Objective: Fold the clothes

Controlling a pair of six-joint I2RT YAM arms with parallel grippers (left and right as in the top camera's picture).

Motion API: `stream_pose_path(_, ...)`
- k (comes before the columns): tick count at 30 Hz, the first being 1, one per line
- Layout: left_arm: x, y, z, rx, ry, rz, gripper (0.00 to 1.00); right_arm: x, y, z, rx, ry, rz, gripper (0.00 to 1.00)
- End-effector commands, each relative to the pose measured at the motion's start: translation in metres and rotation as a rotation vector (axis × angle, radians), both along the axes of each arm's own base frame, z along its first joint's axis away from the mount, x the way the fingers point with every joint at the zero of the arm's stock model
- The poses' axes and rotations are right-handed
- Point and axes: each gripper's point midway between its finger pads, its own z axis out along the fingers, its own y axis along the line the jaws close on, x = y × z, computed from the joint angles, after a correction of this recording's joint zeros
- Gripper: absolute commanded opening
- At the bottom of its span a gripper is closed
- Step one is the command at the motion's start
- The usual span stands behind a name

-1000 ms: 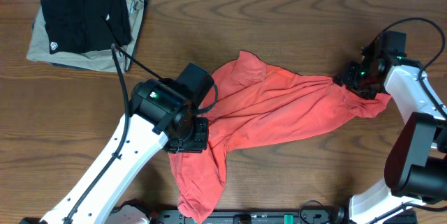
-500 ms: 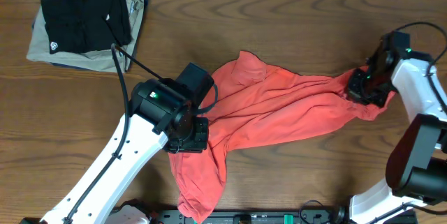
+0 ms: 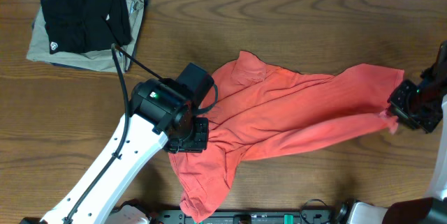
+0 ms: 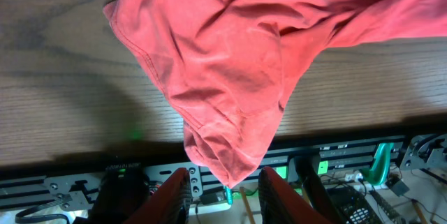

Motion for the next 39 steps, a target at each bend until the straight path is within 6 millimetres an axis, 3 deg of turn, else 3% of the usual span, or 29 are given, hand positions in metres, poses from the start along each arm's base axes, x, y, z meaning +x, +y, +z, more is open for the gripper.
stream_pose_path(1, 0.000, 0.002, -0.001, 0.013, -0.003, 0.005, 0.34, -0.012, -0.006, 0.008, -0.043, 0.024, -0.033, 0.52)
stream_pose_path(6, 0.000, 0.002, -0.001, 0.013, -0.003, 0.004, 0.38, -0.025, -0.005, 0.007, -0.046, 0.081, -0.033, 0.63)
stream_pose_path(11, 0.000, 0.002, -0.001, 0.013, -0.003, -0.003, 0.39, -0.022, -0.007, 0.006, -0.053, 0.066, -0.034, 0.82)
stream_pose_path(13, 0.000, 0.002, -0.001, 0.013, -0.003, -0.002, 0.39, -0.017, -0.008, 0.003, -0.059, 0.052, -0.034, 0.97)
stream_pose_path(14, 0.000, 0.002, -0.001, 0.013, -0.003, -0.002, 0.39, -0.015, -0.009, 0.001, -0.062, 0.044, -0.035, 0.99)
stream_pose_path(18, 0.000, 0.002, -0.001, 0.014, -0.002, -0.003, 0.39, -0.011, -0.014, -0.019, -0.074, 0.039, -0.062, 0.99)
stream_pose_path(26, -0.003, 0.004, -0.001, 0.021, 0.010, -0.007, 0.39, -0.016, -0.024, -0.080, -0.118, 0.088, -0.133, 0.99)
stream_pose_path(33, -0.004, 0.005, -0.001, 0.025, 0.015, -0.007, 0.39, -0.005, -0.052, -0.110, -0.136, 0.089, -0.204, 0.98)
stream_pose_path(39, -0.004, 0.005, -0.001, 0.025, 0.014, -0.007, 0.39, -0.008, -0.059, -0.144, -0.091, 0.177, -0.228, 0.93)
